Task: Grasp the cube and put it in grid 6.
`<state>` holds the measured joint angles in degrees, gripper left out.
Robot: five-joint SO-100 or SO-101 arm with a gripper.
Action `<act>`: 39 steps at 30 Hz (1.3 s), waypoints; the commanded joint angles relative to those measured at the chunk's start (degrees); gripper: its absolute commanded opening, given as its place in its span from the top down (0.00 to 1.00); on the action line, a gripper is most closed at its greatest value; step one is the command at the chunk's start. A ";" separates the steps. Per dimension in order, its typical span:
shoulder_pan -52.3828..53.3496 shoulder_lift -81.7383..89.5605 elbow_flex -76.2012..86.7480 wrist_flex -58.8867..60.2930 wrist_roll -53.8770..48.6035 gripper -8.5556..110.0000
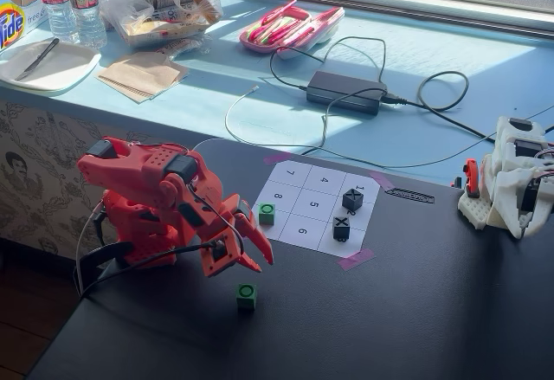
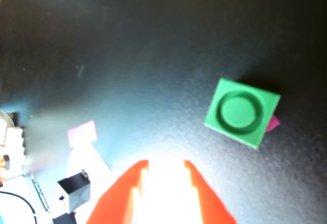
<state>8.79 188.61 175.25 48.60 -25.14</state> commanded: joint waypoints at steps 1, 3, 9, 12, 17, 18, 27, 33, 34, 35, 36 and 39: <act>0.53 0.53 4.22 -0.18 0.79 0.85; 0.70 0.53 4.22 -0.18 1.05 0.85; 0.62 0.53 4.22 -0.26 1.05 0.85; 0.26 0.53 4.22 -0.35 0.79 0.85; 0.00 0.53 4.22 -0.35 0.79 0.90; 0.00 0.53 4.22 -0.35 0.97 0.92; 1.05 -1.93 1.23 -2.20 1.85 0.92; 0.70 -15.29 -10.55 -4.57 3.43 0.91; 0.44 -17.75 -13.80 -3.52 3.60 0.91; 0.26 -19.60 -17.05 -2.46 4.13 0.90; 0.09 -20.92 -20.57 -1.49 4.31 0.90; -0.44 -21.09 -27.33 0.53 4.31 0.90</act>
<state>8.88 168.22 156.01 47.72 -21.09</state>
